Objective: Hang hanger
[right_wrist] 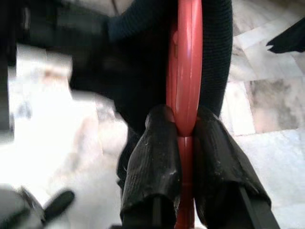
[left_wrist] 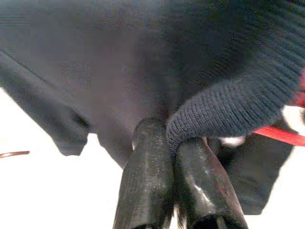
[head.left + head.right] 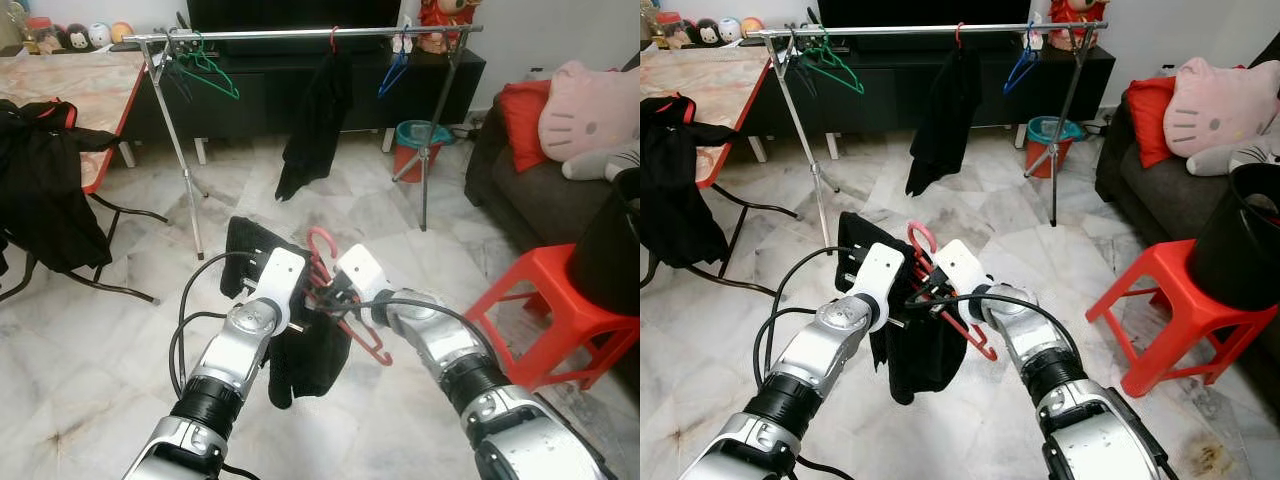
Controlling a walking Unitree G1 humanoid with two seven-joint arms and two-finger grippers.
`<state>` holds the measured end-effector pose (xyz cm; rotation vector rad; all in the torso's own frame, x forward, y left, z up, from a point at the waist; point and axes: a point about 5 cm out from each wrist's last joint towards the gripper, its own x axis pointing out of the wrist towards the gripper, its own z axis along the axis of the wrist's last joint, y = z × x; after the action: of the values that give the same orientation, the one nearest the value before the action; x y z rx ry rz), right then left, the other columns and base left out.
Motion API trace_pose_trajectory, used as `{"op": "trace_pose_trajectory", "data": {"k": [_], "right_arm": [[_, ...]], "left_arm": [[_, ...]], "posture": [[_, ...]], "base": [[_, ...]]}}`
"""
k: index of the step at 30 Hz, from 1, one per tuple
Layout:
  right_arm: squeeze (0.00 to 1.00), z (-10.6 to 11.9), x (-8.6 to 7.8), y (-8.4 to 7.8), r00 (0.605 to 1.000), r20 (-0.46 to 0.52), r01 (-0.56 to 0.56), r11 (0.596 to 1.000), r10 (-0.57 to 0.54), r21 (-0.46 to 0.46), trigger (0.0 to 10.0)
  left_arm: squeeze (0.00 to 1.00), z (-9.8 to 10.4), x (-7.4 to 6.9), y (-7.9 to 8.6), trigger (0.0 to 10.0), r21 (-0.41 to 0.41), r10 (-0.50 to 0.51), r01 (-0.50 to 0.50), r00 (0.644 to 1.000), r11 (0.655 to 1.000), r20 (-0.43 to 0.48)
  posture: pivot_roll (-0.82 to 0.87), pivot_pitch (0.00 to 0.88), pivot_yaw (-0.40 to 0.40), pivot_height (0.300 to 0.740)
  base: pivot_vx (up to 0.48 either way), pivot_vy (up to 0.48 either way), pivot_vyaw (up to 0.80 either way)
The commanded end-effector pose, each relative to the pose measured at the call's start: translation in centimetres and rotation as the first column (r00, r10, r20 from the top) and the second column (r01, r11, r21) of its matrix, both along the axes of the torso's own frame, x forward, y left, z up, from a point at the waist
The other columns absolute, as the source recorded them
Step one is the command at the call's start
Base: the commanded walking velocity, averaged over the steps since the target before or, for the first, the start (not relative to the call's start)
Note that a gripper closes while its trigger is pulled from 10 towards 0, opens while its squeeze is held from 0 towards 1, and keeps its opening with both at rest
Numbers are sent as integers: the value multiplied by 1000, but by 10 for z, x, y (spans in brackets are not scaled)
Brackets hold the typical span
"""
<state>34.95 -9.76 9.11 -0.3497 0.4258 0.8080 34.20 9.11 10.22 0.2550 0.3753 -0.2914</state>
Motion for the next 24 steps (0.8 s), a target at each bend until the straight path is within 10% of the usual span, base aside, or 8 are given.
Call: {"op": "trace_pose_trajectory", "data": {"k": [1,13,24], "right_arm": [[0,4,0,-9,999,22,-26,999,27,-40,0],[0,-7,-39,-75,971,-115,-229,958,211,-175,0],[0,18,-64,-99,941,-122,-331,934,316,-131,0]], "left_arm": [[0,14,7,8,0,8,42,-42,998,999,57],[0,31,20,37,0,-28,218,-216,964,976,155],[0,23,21,56,0,12,263,-267,956,964,126]], "posture": [[-80,0,-70,732],[-95,0,-65,732],[-111,0,-59,732]], "base": [[0,0,0],[0,0,0],[0,0,0]]}}
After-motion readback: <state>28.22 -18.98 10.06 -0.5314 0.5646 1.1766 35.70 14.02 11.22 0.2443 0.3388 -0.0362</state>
